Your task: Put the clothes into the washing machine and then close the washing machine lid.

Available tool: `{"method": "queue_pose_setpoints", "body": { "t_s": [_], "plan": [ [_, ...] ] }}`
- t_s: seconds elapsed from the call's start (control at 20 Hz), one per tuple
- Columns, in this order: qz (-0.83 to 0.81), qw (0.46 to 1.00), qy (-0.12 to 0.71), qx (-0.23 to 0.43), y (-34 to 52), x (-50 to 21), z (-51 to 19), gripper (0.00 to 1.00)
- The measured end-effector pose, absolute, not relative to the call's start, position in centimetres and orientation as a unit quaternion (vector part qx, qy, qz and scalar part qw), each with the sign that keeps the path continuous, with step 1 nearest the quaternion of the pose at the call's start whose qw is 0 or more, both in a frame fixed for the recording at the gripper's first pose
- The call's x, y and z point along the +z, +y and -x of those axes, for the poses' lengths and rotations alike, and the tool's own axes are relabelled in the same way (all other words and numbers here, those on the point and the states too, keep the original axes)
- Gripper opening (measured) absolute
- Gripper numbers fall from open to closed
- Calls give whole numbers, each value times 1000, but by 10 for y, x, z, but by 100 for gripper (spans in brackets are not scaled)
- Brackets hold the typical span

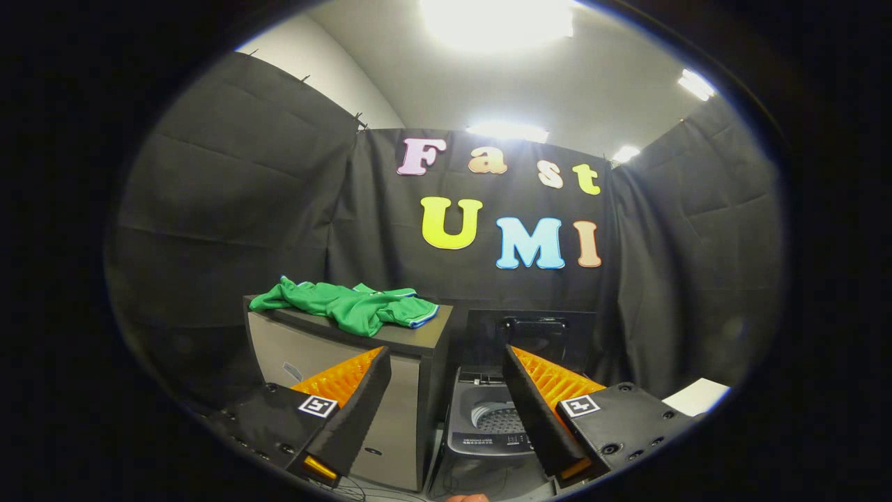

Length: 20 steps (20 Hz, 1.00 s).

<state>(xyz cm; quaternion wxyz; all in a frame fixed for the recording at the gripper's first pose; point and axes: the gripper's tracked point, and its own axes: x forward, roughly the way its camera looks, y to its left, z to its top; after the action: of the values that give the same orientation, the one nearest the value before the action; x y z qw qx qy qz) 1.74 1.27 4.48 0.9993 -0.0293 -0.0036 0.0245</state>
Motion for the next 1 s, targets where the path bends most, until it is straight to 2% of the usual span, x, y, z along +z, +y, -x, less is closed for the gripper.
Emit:
{"method": "queue_pose_setpoints", "body": {
  "t_s": [1.0],
  "plan": [
    [3,998,21,61,33,140,-135,100]
  ]
}}
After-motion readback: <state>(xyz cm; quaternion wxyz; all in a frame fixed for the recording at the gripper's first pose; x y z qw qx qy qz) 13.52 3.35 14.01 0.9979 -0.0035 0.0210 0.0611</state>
